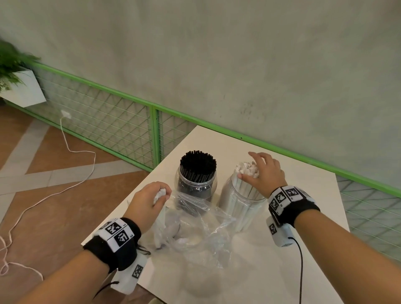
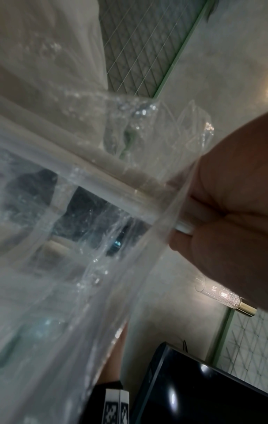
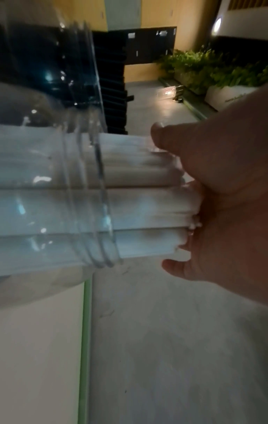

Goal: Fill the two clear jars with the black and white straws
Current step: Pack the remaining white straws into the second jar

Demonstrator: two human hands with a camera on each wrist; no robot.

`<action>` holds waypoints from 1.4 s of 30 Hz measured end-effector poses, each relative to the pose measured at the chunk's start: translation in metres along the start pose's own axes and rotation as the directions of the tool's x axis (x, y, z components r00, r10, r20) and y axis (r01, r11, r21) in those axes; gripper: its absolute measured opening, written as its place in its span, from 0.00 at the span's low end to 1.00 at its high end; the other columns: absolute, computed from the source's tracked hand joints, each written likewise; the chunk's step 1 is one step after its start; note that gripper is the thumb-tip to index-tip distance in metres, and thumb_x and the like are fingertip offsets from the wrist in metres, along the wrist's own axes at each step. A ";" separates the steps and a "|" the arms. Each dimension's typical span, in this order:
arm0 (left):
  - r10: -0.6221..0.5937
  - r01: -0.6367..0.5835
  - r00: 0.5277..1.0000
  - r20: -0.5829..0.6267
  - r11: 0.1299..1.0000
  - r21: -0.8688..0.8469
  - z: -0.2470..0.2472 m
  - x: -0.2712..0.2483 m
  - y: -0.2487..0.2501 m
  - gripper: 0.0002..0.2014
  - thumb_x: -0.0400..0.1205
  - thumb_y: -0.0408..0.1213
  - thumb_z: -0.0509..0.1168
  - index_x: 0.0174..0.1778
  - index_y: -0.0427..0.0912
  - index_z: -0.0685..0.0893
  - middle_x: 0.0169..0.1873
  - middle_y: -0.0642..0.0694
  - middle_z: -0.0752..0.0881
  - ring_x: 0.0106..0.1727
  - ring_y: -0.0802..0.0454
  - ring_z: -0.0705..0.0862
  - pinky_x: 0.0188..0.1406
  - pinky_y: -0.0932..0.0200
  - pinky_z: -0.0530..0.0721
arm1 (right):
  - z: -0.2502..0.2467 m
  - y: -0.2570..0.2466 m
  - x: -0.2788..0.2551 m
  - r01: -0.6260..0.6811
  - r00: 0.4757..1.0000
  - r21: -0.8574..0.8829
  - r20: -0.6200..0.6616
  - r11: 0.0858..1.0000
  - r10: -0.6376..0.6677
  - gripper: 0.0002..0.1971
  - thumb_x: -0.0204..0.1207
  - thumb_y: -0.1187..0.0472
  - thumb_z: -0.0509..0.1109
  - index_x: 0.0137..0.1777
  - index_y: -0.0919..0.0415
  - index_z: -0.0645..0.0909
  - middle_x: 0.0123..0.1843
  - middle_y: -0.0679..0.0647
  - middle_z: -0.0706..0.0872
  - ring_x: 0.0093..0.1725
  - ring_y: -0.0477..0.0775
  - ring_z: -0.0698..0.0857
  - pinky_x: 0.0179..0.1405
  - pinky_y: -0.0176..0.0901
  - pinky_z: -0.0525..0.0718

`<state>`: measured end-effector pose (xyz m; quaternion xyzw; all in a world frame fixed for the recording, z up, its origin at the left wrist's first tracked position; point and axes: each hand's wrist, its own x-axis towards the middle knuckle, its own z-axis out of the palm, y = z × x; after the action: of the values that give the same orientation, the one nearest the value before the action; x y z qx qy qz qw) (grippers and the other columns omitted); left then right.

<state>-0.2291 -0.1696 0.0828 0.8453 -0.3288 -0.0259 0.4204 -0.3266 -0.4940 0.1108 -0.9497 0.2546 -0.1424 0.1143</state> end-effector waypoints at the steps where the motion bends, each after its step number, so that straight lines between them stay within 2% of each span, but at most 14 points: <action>1: 0.002 -0.002 1.000 0.000 1.000 -0.001 0.000 0.000 0.000 0.08 0.81 0.32 0.63 0.43 0.51 0.81 0.45 0.58 0.84 0.50 0.63 0.78 0.47 0.82 0.66 | -0.004 -0.003 -0.002 0.014 0.999 0.012 -0.042 1.000 -0.014 0.40 0.67 0.32 0.69 0.78 0.44 0.64 0.77 0.52 0.66 0.75 0.60 0.65 0.70 0.64 0.68; 4: -0.002 0.002 1.000 -0.002 1.000 -0.007 0.001 0.001 0.001 0.08 0.81 0.32 0.64 0.43 0.52 0.81 0.45 0.59 0.84 0.50 0.63 0.79 0.47 0.79 0.66 | -0.014 -0.016 -0.012 0.093 0.982 0.126 -0.174 0.988 -0.070 0.40 0.69 0.37 0.71 0.79 0.48 0.63 0.77 0.54 0.66 0.76 0.58 0.63 0.72 0.61 0.63; 8: -0.049 0.046 0.998 -0.027 0.995 -0.093 0.004 0.003 0.004 0.10 0.80 0.32 0.65 0.53 0.52 0.78 0.43 0.60 0.86 0.48 0.69 0.81 0.44 0.82 0.70 | -0.017 -0.052 -0.038 0.238 0.961 0.392 -0.228 0.889 -0.156 0.31 0.74 0.46 0.71 0.75 0.50 0.67 0.70 0.49 0.71 0.70 0.49 0.68 0.69 0.46 0.66; 13: -0.127 0.110 0.984 -0.126 0.984 -0.138 0.012 0.001 0.006 0.10 0.78 0.34 0.69 0.51 0.50 0.78 0.45 0.58 0.84 0.49 0.60 0.82 0.50 0.62 0.78 | 0.008 -0.102 -0.067 0.203 0.962 0.615 0.021 0.762 -0.273 0.16 0.78 0.57 0.70 0.65 0.50 0.77 0.54 0.44 0.81 0.54 0.38 0.80 0.56 0.37 0.82; 16: -0.035 0.021 0.988 -0.152 0.995 -0.095 0.013 0.002 0.005 0.12 0.75 0.32 0.71 0.46 0.54 0.79 0.49 0.53 0.80 0.55 0.52 0.78 0.57 0.56 0.74 | 0.036 -0.128 -0.076 0.088 0.931 0.731 0.181 0.676 -0.318 0.21 0.74 0.61 0.74 0.67 0.52 0.77 0.56 0.47 0.82 0.54 0.42 0.81 0.54 0.34 0.81; 19: -0.083 0.061 0.991 -0.101 0.977 -0.203 0.011 0.004 0.004 0.12 0.77 0.37 0.70 0.47 0.59 0.77 0.54 0.52 0.78 0.59 0.54 0.76 0.62 0.56 0.74 | 0.061 -0.150 -0.080 -0.067 0.882 0.784 0.336 0.617 -0.330 0.32 0.70 0.61 0.77 0.73 0.51 0.70 0.60 0.43 0.79 0.58 0.42 0.79 0.60 0.38 0.81; 22: -0.201 0.204 0.978 0.055 0.869 -0.450 0.001 0.006 0.018 0.16 0.77 0.54 0.63 0.60 0.58 0.74 0.64 0.52 0.74 0.68 0.58 0.71 0.61 0.67 0.69 | 0.078 -0.166 -0.082 -0.081 0.872 0.777 0.358 0.624 -0.334 0.34 0.67 0.56 0.80 0.71 0.49 0.68 0.63 0.44 0.79 0.62 0.43 0.78 0.61 0.36 0.77; 24: -0.250 0.292 0.956 0.157 0.728 -0.620 -0.008 0.006 0.028 0.26 0.79 0.62 0.54 0.71 0.54 0.69 0.70 0.54 0.72 0.70 0.61 0.70 0.66 0.64 0.67 | 0.084 -0.176 -0.082 -0.104 0.888 0.782 0.351 0.614 -0.297 0.32 0.64 0.56 0.82 0.67 0.51 0.72 0.60 0.47 0.82 0.58 0.43 0.80 0.55 0.32 0.76; 27: -0.245 0.300 0.953 0.180 0.654 -0.694 -0.019 0.000 0.023 0.31 0.78 0.69 0.47 0.75 0.58 0.66 0.71 0.59 0.72 0.72 0.64 0.67 0.68 0.57 0.64 | 0.092 -0.184 -0.078 -0.082 0.918 0.798 0.294 0.597 -0.267 0.25 0.59 0.51 0.82 0.56 0.55 0.81 0.52 0.51 0.87 0.51 0.49 0.84 0.53 0.44 0.82; 29: -0.238 0.260 0.963 0.124 0.716 -0.648 -0.024 -0.008 0.010 0.31 0.75 0.67 0.49 0.74 0.60 0.67 0.73 0.59 0.71 0.74 0.65 0.65 0.73 0.55 0.59 | 0.096 -0.183 -0.073 -0.080 0.928 0.809 0.274 0.583 -0.252 0.22 0.58 0.49 0.80 0.52 0.55 0.83 0.50 0.54 0.88 0.49 0.51 0.86 0.51 0.48 0.82; 31: -0.251 0.263 0.963 0.094 0.816 -0.514 -0.026 -0.018 -0.005 0.27 0.74 0.61 0.52 0.71 0.65 0.69 0.75 0.62 0.68 0.77 0.64 0.61 0.78 0.49 0.56 | 0.096 -0.182 -0.071 -0.106 0.928 0.821 0.284 0.561 -0.239 0.20 0.62 0.57 0.81 0.54 0.57 0.83 0.49 0.55 0.89 0.47 0.49 0.86 0.51 0.48 0.83; 35: -0.224 0.295 0.952 0.209 0.854 -0.428 -0.021 -0.037 -0.016 0.29 0.74 0.52 0.53 0.72 0.76 0.59 0.77 0.66 0.61 0.78 0.71 0.57 0.82 0.50 0.52 | 0.095 -0.185 -0.070 -0.132 0.908 0.832 0.320 0.540 -0.272 0.20 0.66 0.64 0.79 0.57 0.55 0.79 0.49 0.51 0.87 0.49 0.49 0.85 0.55 0.48 0.83; 40: -0.162 0.241 0.963 0.214 0.876 -0.418 -0.010 -0.043 -0.005 0.29 0.76 0.42 0.50 0.72 0.68 0.55 0.76 0.67 0.59 0.76 0.75 0.57 0.81 0.62 0.52 | 0.098 -0.196 -0.071 -0.094 0.915 0.836 0.287 0.540 -0.284 0.29 0.55 0.46 0.72 0.57 0.58 0.78 0.50 0.57 0.87 0.53 0.59 0.86 0.57 0.59 0.83; 42: -0.133 0.194 0.974 0.185 0.909 -0.369 -0.010 -0.045 -0.006 0.27 0.76 0.44 0.50 0.72 0.68 0.58 0.76 0.67 0.62 0.76 0.74 0.59 0.78 0.69 0.53 | 0.100 -0.196 -0.070 -0.092 0.921 0.840 0.276 0.535 -0.274 0.27 0.55 0.46 0.72 0.53 0.60 0.80 0.48 0.59 0.88 0.51 0.61 0.86 0.56 0.61 0.83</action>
<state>-0.2579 -0.1344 0.0747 0.7663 -0.2771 -0.1908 0.5473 -0.2638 -0.2782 0.0594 -0.7980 0.0773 -0.0683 0.5938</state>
